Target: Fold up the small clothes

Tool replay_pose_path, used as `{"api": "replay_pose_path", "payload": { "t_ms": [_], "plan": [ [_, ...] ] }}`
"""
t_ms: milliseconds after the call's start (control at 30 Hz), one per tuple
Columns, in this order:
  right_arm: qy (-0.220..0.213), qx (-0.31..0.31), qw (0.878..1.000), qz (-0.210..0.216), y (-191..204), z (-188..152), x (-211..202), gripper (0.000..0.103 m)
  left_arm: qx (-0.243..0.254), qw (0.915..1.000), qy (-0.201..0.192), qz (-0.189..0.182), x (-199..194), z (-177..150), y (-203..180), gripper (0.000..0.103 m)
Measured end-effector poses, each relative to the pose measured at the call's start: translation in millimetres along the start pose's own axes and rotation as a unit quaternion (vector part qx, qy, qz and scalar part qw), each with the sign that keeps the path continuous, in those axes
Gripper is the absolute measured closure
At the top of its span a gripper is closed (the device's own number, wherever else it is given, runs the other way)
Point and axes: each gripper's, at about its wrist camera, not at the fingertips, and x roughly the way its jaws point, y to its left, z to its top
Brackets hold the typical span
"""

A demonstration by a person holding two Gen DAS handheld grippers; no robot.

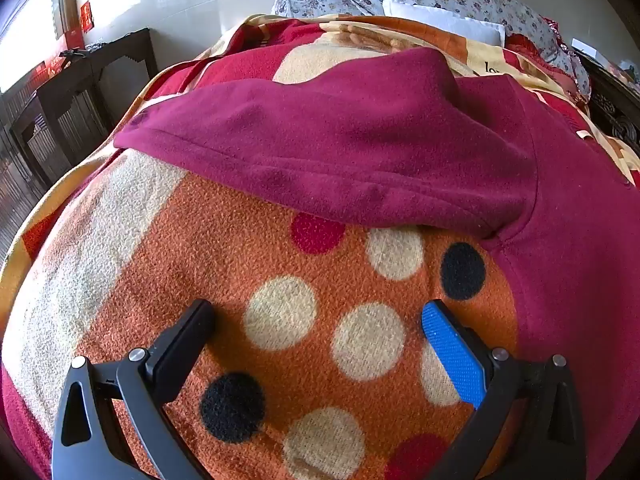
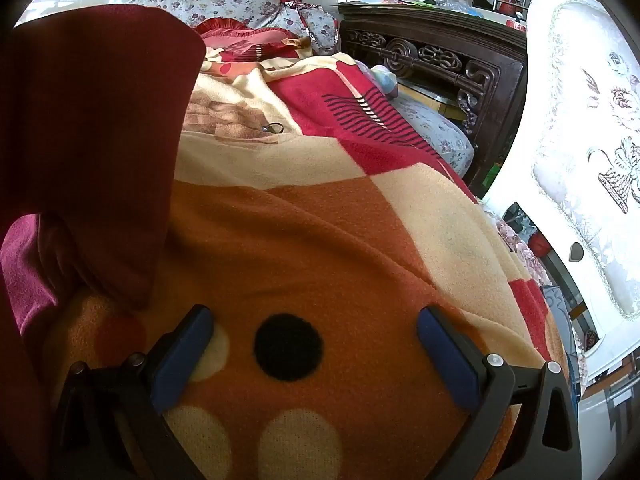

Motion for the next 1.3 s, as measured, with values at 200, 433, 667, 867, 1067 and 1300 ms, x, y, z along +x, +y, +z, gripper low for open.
{"api": "replay_pose_path", "payload": {
  "t_ms": [200, 433, 667, 867, 1067, 1300],
  "plan": [
    [0.000, 0.000, 1.000, 0.000, 0, -1, 0, 0.000, -0.003, 1.0000, 0.000, -0.005, 0, 0, 5, 0.000],
    [-0.001, 0.000, 1.000, 0.000, 0, -1, 0, 0.000, 0.015, 0.9999, 0.007, 0.000, -4, 1, 4, 0.000],
    [0.000, -0.001, 1.000, -0.001, 0, 0, 0, 0.000, 0.033, 0.9989, -0.032, -0.012, -45, -7, -8, 0.000],
    [0.011, -0.011, 1.000, -0.006, 3, 3, -1, 0.000, 0.039, 0.9963, -0.066, -0.037, -86, -12, -21, 0.000],
    [0.008, -0.003, 1.000, 0.007, -7, -13, -43, 0.000, 0.054, 0.9942, -0.080, -0.048, -111, -23, -43, 0.000],
    [-0.009, -0.015, 0.998, 0.062, -1, -30, -119, 0.000, 0.081, 0.9910, -0.092, -0.052, -127, -36, -70, 0.000]
  ]
}}
